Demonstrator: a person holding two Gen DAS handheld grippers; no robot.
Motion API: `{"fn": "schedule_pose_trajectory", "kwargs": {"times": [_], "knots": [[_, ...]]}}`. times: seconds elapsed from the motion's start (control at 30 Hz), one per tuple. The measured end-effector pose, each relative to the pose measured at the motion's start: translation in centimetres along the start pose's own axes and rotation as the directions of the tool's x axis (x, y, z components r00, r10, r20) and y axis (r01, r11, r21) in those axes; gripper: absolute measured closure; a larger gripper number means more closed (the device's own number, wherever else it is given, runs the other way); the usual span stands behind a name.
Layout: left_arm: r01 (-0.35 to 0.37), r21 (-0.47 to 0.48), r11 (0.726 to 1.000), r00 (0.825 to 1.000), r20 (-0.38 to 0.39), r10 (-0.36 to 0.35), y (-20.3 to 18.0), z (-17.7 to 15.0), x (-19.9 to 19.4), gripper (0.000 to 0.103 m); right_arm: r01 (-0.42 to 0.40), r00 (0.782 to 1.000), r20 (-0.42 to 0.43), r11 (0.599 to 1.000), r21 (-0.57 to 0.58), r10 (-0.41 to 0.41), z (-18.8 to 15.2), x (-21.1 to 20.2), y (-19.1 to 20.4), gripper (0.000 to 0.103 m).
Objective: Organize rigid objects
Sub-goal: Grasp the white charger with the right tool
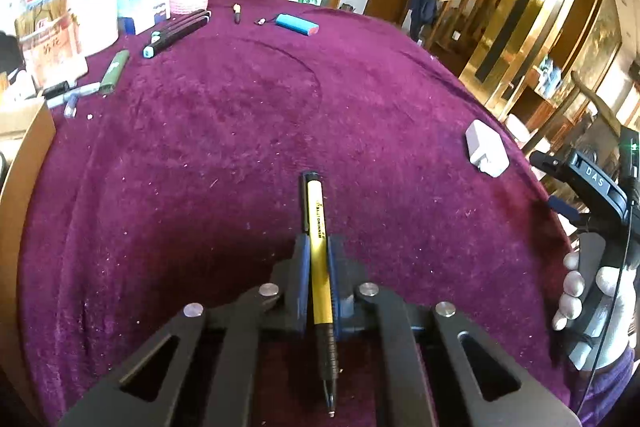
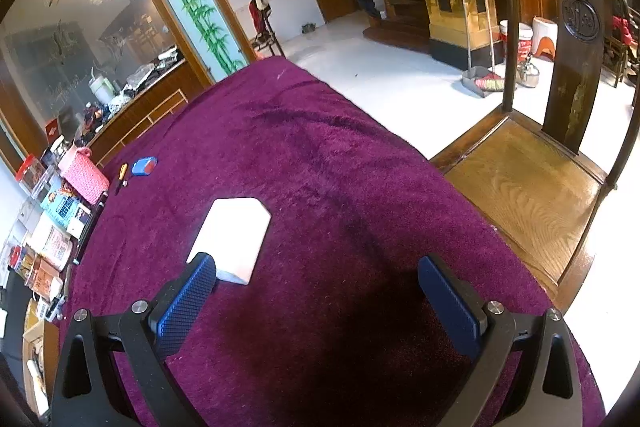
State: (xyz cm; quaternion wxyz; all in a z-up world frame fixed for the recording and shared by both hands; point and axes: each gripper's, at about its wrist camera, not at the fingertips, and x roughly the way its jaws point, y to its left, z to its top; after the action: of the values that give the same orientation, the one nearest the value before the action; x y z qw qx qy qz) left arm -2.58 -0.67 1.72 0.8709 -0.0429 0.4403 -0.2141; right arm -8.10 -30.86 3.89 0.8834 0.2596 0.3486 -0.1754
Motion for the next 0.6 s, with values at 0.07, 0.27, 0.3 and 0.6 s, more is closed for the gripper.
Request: {"fn": "schedule_pose_trajectory", "kwargs": {"times": [0.07, 0.27, 0.3, 0.6], "knots": [[-0.004, 0.037, 0.999, 1.0, 0.015, 0.004, -0.9, -0.1, -0.3, 0.095, -0.023, 0.999, -0.032, 1.0, -0.018, 0.023, 0.5, 0.2, 0.9, 0.001], [-0.002, 0.118, 0.993, 0.999, 0.045, -0.004, -2.5, -0.6, -1.1, 0.095, 0.03, 0.986, -0.161, 0.995, -0.095, -0.045, 3.0, 3.9, 5.0, 0.001], [0.014, 0.106, 0.994, 0.999, 0.032, -0.017, -2.3, -0.6, -1.0, 0.095, 0.043, 0.983, -0.174, 0.993, -0.109, -0.062, 3.1, 4.6, 5.5, 0.001], [0.114, 0.013, 0.993, 0.993, -0.018, -0.114, -0.6, -0.3, -0.3, 0.095, 0.14, 0.948, -0.234, 0.942, -0.304, -0.216, 2.2, 7.7, 9.5, 0.047]]}}
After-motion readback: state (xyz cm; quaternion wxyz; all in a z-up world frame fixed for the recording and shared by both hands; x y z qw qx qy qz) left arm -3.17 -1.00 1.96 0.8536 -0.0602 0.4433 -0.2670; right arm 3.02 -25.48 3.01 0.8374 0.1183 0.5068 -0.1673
